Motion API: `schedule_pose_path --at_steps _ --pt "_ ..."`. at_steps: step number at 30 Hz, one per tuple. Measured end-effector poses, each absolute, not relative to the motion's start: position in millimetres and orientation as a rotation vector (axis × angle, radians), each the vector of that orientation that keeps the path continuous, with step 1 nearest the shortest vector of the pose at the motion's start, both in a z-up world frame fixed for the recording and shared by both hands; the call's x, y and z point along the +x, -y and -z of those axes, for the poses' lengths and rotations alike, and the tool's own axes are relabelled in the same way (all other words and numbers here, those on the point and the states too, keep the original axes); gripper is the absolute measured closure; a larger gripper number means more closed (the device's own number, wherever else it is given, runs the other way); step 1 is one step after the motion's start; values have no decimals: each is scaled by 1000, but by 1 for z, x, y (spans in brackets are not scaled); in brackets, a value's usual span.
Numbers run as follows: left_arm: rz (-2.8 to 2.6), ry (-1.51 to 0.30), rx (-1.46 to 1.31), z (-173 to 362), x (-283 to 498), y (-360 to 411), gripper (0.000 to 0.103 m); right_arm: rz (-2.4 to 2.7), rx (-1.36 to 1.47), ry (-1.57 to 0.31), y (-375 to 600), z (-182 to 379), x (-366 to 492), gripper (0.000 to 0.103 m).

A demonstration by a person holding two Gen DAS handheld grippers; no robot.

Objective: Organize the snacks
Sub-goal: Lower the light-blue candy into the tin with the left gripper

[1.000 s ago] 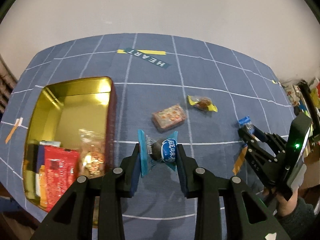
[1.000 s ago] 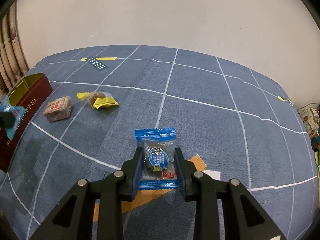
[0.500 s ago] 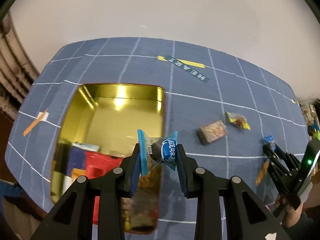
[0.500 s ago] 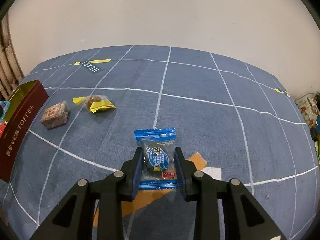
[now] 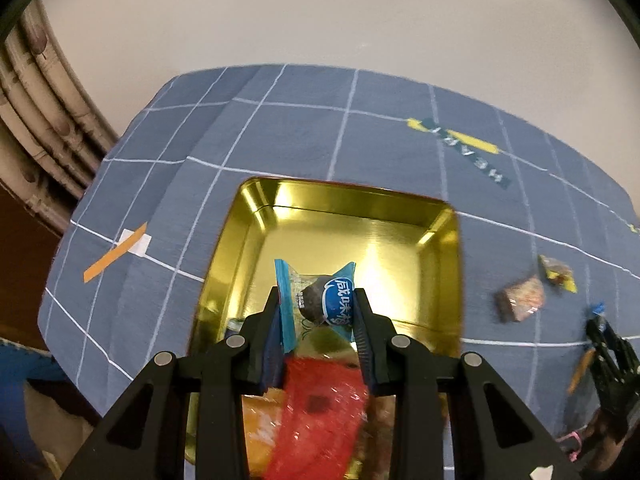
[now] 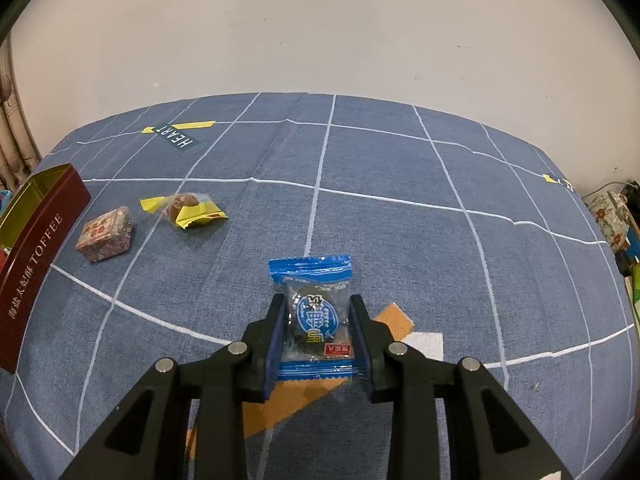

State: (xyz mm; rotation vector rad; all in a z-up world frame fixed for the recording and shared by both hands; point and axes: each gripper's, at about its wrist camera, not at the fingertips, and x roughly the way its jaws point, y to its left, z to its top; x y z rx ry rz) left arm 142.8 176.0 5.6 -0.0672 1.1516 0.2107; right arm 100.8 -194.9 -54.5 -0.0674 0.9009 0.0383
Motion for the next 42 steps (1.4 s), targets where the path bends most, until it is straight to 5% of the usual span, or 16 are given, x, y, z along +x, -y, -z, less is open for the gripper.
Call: schedule_pose_path --at_steps 33,42 --pt "-265 -1301 -48 44 168 -207 70 -35 -71 -900 195 54 101 71" --pt "-272 -1282 -27 39 162 -206 60 -36 -71 -900 195 54 101 71"
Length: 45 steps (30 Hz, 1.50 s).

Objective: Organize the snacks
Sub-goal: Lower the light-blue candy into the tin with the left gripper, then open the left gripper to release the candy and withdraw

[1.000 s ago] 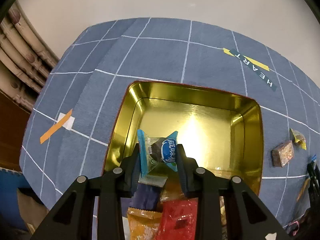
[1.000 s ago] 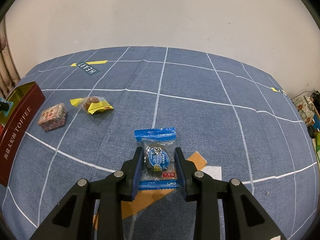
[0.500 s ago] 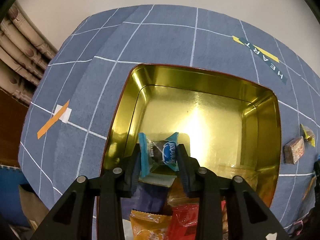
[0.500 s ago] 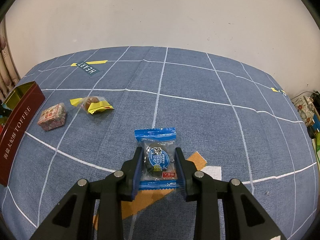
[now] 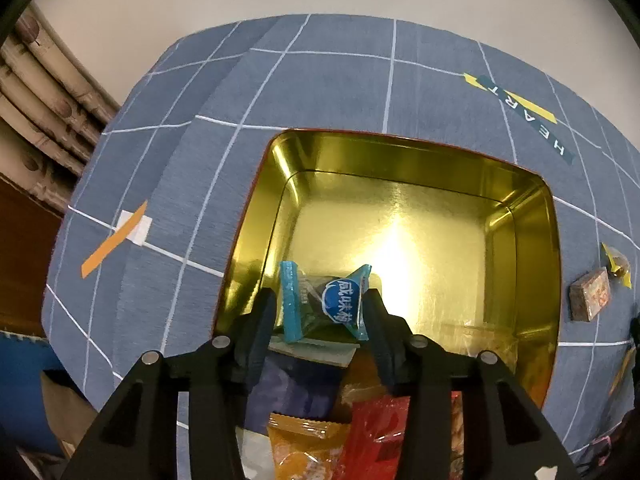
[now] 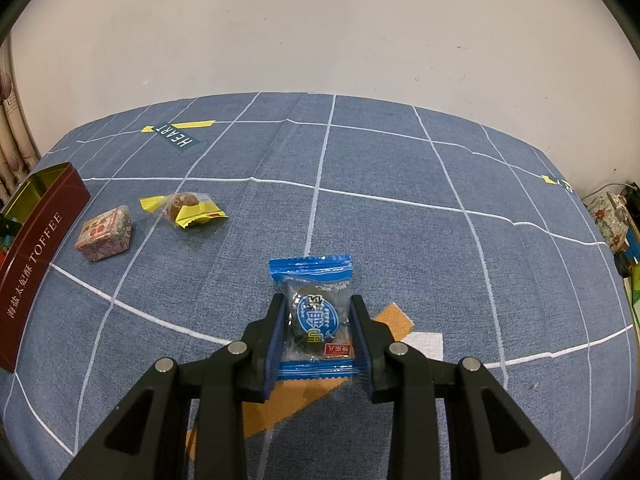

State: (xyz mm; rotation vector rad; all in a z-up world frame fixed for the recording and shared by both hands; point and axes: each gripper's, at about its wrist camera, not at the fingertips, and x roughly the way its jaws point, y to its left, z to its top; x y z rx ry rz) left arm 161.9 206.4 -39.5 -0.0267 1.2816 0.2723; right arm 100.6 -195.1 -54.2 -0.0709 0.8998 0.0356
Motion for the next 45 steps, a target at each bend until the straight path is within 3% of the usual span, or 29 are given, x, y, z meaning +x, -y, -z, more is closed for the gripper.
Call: schedule_pose_path --at_steps 6,9,16,22,45 --pt "-264 -1263 -32 32 157 -207 58 -35 -74 -900 195 54 101 71" --pt "-264 -1249 -38 26 153 -207 49 -35 -73 -900 195 54 101 70" --pt "-251 -1193 -31 5 140 -204 47 -35 -69 -900 195 54 101 70" --pt "-253 -1159 -34 -9 122 -204 40 -31 -64 -901 197 54 100 70" --pt "-293 -1110 -9 -8 83 -204 33 5 -70 -978 191 55 114 72"
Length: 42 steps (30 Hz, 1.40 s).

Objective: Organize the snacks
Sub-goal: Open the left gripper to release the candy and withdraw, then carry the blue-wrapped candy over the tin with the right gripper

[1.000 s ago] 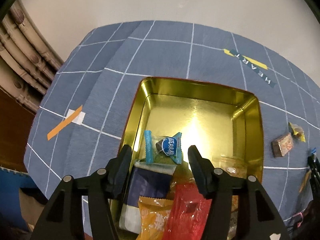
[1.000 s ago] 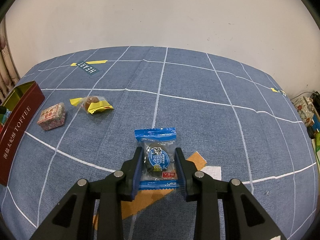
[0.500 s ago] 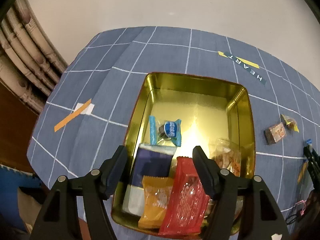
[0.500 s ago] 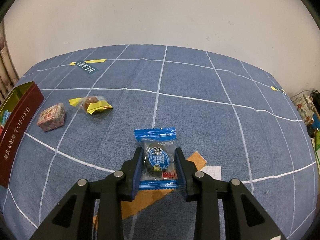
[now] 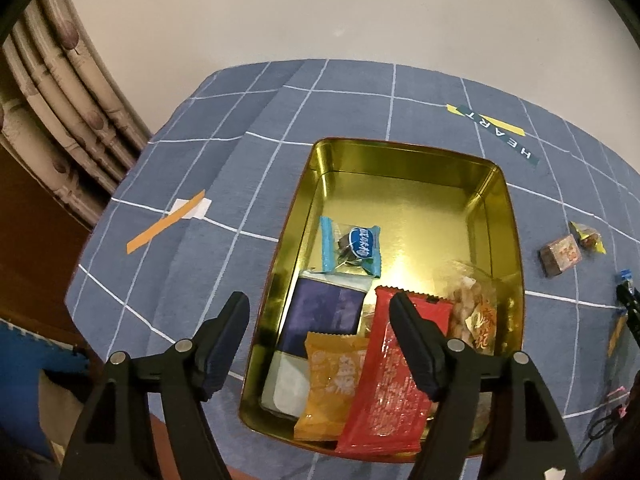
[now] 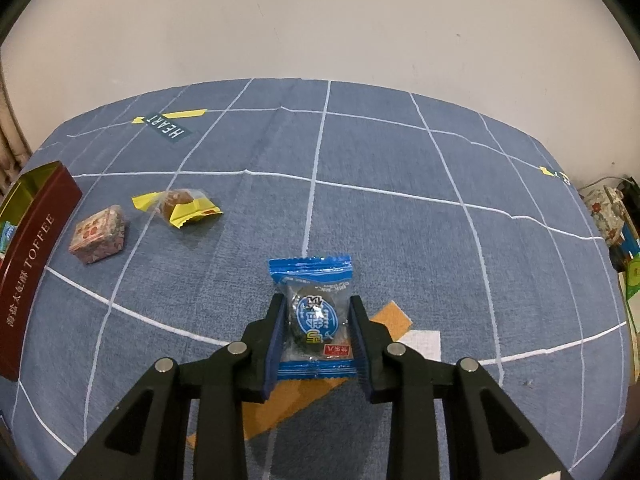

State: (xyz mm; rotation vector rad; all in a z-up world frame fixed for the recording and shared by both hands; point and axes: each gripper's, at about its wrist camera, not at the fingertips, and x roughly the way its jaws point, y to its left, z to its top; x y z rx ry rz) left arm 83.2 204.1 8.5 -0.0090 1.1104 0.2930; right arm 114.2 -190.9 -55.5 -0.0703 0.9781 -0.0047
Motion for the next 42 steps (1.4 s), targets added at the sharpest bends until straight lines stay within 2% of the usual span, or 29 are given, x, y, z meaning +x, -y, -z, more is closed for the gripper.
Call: schedule_pose_path --at_steps 12,22,33,42 --pt "-322 -1052 -30 -6 74 -206 32 33 -99 -1018 178 53 117 73" --pt "-346 -1010 -110 -17 68 -228 29 -72 -77 -997 138 28 106 73" --pt "-488 -1001 -231 -19 57 -273 28 -321 -127 -932 37 -8 110 73" --pt "-545 -1016 -286 -14 54 -291 27 -515 -186 -919 -54 -15 121 73"
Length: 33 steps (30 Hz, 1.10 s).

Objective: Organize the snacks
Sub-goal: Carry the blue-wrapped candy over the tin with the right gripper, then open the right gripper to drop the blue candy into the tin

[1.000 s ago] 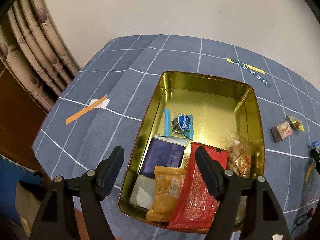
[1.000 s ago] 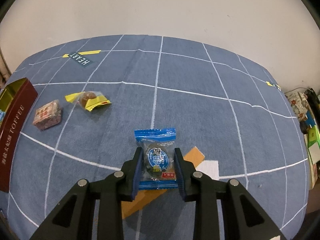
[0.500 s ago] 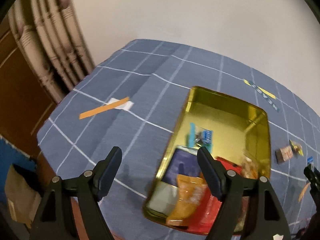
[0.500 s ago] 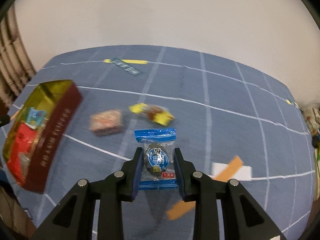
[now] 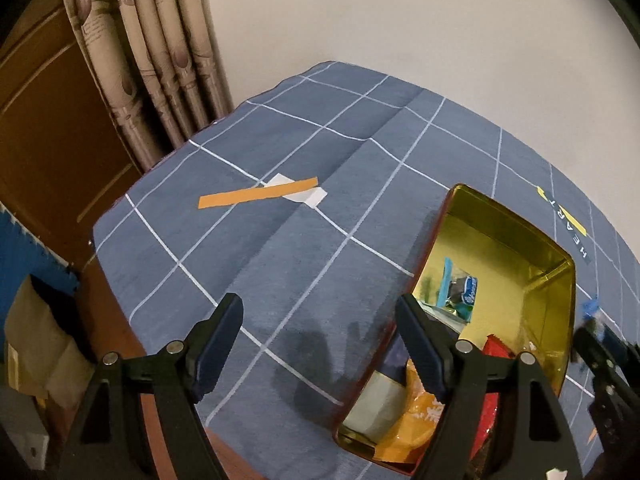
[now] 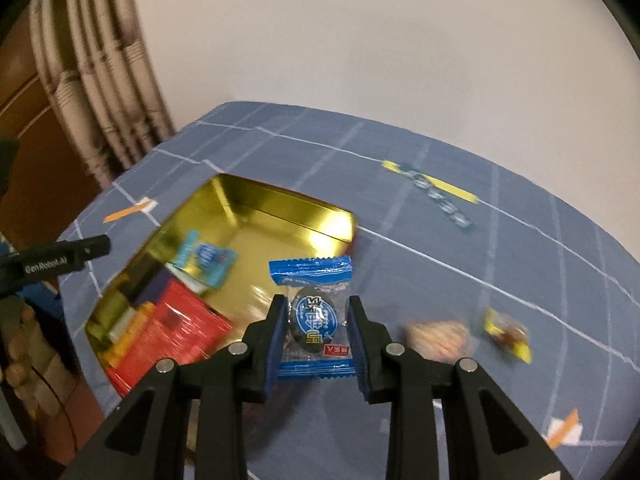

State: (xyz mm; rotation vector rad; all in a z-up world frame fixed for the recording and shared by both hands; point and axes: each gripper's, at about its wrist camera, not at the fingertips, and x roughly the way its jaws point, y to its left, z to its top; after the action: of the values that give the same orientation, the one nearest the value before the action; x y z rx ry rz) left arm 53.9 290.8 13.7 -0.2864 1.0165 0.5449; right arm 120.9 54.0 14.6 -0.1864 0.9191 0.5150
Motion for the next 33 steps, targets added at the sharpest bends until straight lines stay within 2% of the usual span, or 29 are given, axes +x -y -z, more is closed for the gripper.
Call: schedule_pose_path --at_steps 9,20,33 --pt "-537 -1022 -290 -13 55 -290 27 -561 -237 -983 -103 6 145 73" --pt "-558 -1028 -290 -11 54 -291 27 -563 -257 -1046 -111 28 151 73" --pt "-562 -1037 -288 -10 54 -293 26 -555 -229 -1053 -106 27 149 71"
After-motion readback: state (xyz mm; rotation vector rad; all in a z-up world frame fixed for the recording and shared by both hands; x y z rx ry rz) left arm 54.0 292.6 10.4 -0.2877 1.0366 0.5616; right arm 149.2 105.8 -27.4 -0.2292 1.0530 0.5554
